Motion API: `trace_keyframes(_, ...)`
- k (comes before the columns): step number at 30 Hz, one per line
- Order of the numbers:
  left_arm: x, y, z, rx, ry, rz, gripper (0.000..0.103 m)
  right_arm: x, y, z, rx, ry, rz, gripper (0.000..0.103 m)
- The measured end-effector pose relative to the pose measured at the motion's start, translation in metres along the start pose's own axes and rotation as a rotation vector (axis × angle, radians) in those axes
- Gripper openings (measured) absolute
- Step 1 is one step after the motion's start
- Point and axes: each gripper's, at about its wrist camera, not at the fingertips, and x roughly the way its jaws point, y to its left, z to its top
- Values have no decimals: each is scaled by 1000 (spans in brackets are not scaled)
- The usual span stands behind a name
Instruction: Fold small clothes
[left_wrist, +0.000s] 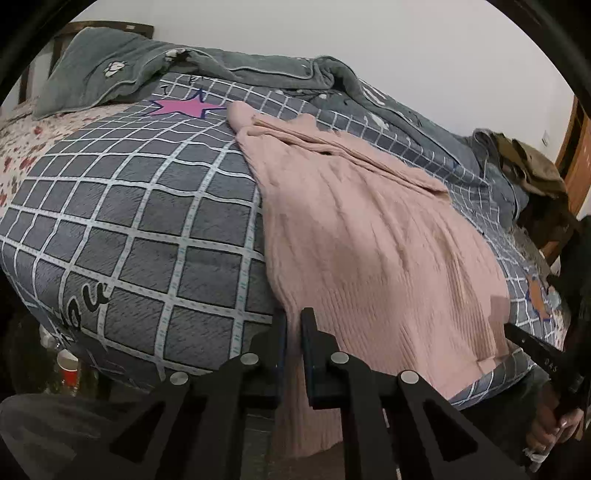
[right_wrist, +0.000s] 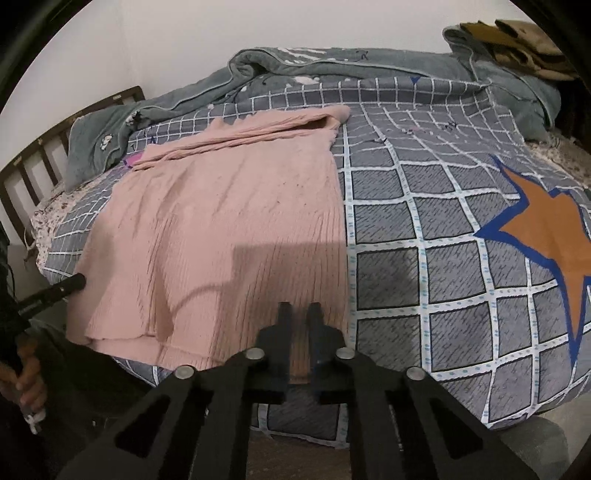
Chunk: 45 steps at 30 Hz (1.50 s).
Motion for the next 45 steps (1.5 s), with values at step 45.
trace_keyframes(45, -2, -12, -14, 27, 52, -101, 31, 2, 4, -5, 9, 52, 94, 7)
